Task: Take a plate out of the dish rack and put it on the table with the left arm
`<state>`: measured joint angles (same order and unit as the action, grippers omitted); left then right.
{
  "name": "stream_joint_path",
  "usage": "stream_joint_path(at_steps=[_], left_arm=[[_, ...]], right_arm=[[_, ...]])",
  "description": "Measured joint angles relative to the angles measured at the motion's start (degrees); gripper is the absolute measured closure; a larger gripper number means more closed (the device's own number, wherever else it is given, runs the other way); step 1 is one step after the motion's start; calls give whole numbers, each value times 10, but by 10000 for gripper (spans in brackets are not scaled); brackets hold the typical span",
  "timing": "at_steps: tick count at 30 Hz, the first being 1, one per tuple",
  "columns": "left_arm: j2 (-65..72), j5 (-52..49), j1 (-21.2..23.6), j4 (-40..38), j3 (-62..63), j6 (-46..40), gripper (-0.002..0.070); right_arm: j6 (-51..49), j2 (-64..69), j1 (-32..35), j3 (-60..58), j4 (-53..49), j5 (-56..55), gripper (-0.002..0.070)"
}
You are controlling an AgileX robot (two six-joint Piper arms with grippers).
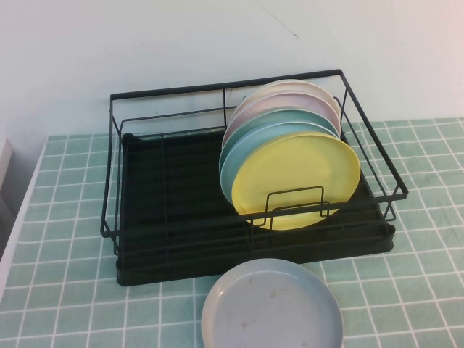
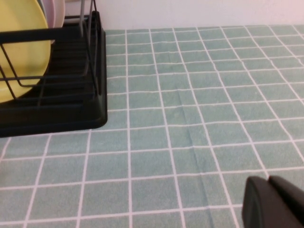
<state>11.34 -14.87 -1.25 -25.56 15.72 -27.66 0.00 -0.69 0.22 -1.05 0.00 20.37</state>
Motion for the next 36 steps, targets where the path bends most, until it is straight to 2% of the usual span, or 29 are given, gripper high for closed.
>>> stream_joint_path(at_steps=[6,14,17,18,20,27,32,36], left_arm=[[-101,-4,74,-57,-99,1,669],[-120,-6,87,-118,-170,1,669],[-121,-37,87,-60,-170,15,669],[-122,-49,87,120,-166,181,669],[-122,-49,87,151,-165,219,669],[-122,-49,76,192,-165,302,669],[-122,-49,29,194,-165,317,669],[-122,-49,22,198,-165,321,673]], right_arm=[[0,0,0,0,0,0,678],[0,0,0,0,0,0,678],[0,0,0,0,0,0,678],[0,0,0,0,0,0,678],[0,0,0,0,0,0,678],[0,0,0,0,0,0,678],[0,0,0,0,0,0,678],[0,0,0,0,0,0,678]])
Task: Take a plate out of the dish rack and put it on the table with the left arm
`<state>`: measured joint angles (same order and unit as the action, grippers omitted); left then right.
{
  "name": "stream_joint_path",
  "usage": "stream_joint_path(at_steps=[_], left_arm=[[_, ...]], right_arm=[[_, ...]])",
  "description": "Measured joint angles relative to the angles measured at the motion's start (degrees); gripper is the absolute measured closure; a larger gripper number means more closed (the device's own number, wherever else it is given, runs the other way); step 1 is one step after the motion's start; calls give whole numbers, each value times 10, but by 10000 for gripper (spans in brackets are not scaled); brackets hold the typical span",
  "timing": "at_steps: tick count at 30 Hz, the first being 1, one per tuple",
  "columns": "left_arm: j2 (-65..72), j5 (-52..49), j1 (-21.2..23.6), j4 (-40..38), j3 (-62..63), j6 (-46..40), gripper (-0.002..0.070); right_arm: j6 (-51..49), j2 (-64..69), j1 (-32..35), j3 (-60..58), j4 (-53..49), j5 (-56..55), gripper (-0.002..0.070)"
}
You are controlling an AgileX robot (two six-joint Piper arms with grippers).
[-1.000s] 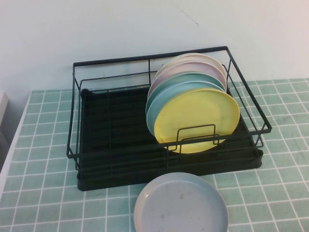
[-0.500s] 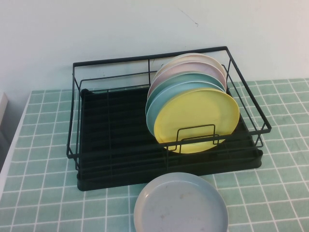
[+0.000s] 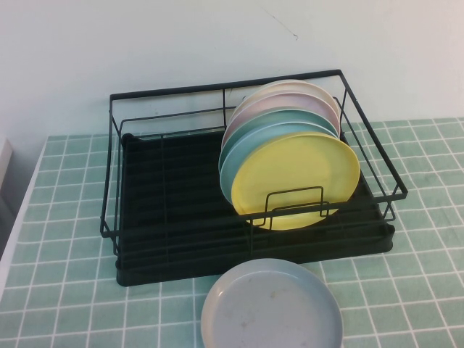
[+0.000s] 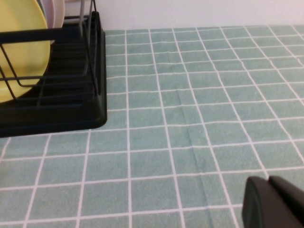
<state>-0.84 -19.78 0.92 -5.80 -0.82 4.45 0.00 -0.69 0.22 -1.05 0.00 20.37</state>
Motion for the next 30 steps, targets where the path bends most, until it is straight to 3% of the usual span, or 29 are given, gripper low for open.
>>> stream_joint_path(at_steps=[30], left_arm=[[0,1,-2,13,0,12,677]], right_arm=[[0,0,0,0,0,0,678]])
